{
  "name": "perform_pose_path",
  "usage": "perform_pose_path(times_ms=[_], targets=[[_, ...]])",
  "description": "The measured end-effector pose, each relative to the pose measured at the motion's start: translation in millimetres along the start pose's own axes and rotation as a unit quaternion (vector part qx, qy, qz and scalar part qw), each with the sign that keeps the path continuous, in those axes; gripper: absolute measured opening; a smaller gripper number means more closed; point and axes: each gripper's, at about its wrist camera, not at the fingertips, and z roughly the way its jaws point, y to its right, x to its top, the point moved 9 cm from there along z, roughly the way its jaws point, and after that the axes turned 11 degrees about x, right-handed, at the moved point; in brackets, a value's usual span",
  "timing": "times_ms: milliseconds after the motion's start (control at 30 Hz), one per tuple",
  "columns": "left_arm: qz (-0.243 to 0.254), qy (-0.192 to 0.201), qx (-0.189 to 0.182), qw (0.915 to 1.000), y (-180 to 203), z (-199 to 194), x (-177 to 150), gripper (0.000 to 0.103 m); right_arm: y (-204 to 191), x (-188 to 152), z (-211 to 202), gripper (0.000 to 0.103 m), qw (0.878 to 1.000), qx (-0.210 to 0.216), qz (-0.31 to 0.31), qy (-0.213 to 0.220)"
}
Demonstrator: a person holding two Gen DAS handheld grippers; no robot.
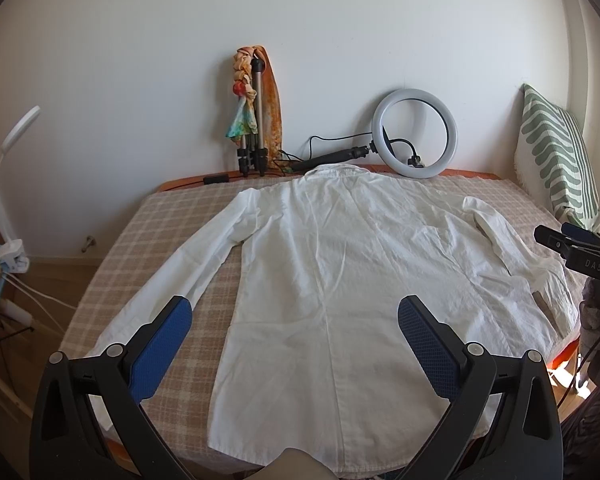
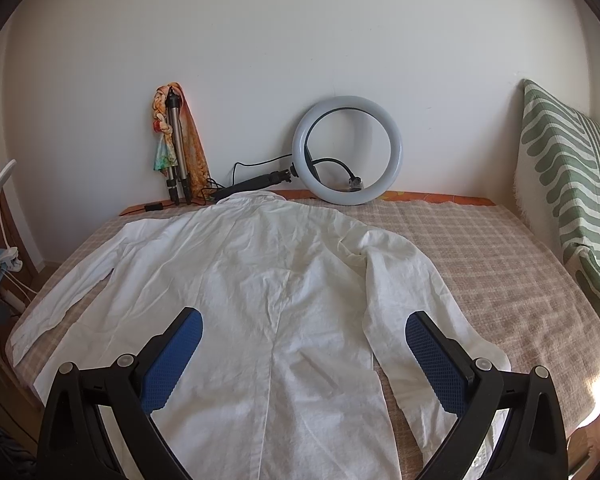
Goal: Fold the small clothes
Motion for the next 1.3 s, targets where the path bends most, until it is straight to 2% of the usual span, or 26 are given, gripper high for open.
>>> perform_pose_path(times_ms=[933,1167,1300], targets=[[-0.004,-0.008,0.000,1.0000,-3,5,-4,0.102,-9,0,4,0.103,1.000,0.011,-0.005,-0.003],[-0.004,-0.028,0.003,0.9996,-9,19,-14,0.102,-14,3,7,0.103,1.000,0.012,-0.010,-0.001],[-0.010,-0.058,-0.006,0.9982,-17,33,-24,0.102,-19,6,10,0.103,1.000,0.014,-0.011,-0.001]])
